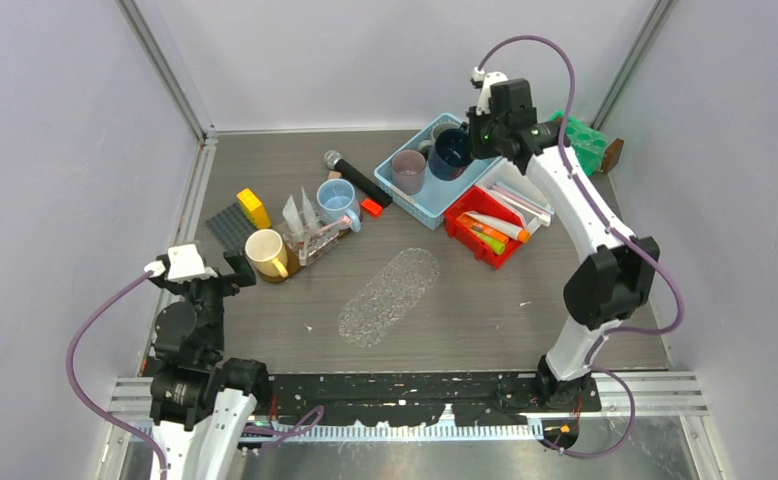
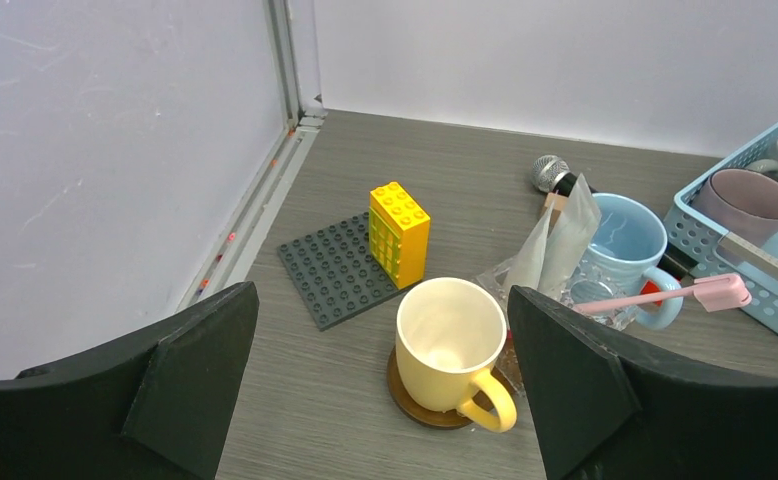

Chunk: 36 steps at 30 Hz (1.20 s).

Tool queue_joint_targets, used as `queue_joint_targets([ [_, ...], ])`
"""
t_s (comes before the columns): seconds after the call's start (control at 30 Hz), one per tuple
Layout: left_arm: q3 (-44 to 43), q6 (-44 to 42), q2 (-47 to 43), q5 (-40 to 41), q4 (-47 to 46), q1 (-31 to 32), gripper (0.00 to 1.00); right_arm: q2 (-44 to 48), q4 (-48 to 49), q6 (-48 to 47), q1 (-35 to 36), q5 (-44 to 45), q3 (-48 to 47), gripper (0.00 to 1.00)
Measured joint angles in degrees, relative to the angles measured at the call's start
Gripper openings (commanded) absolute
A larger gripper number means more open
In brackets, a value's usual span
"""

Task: Prepare toiletry sets of a toothbrush and toothpaste on the tray
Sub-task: Pick up the cup from the storage box, then place the cup on the tray.

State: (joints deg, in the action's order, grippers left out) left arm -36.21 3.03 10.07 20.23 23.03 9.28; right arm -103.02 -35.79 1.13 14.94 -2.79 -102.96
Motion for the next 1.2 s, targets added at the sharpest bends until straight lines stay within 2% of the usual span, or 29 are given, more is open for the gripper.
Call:
queue_joint_targets([
  [0.3, 0.0, 1.09, -1.22, 0.24, 0.28, 0.11, 1.0, 15.23, -3.69, 13.22, 16.28, 13.38, 15.76, 0.01],
  [0.47, 0.0, 1.22, -1.6, 0.28, 0.42, 0.48, 1.0, 19.08, -6.6, 20.13, 22.36, 20.02, 23.02, 0.01],
  [0.73, 0.0, 1.22, -1.64, 0.42, 0.57, 0.48, 1.0, 20.04, -6.29, 29.4, 31.43, 29.66, 30.25, 0.01],
  [0.87, 0.0, 1.22, -1.62, 0.42, 0.66, 0.48, 1.0, 19.54, -3.63, 33.83, 35.58, 32.57, 34.36, 0.05],
  [1.2, 0.0, 1.22, -1.62, 0.42, 0.87, 0.81, 1.0, 12.11, 2.91, 41.0, 38.64, 35.04, 38.4, 0.1],
])
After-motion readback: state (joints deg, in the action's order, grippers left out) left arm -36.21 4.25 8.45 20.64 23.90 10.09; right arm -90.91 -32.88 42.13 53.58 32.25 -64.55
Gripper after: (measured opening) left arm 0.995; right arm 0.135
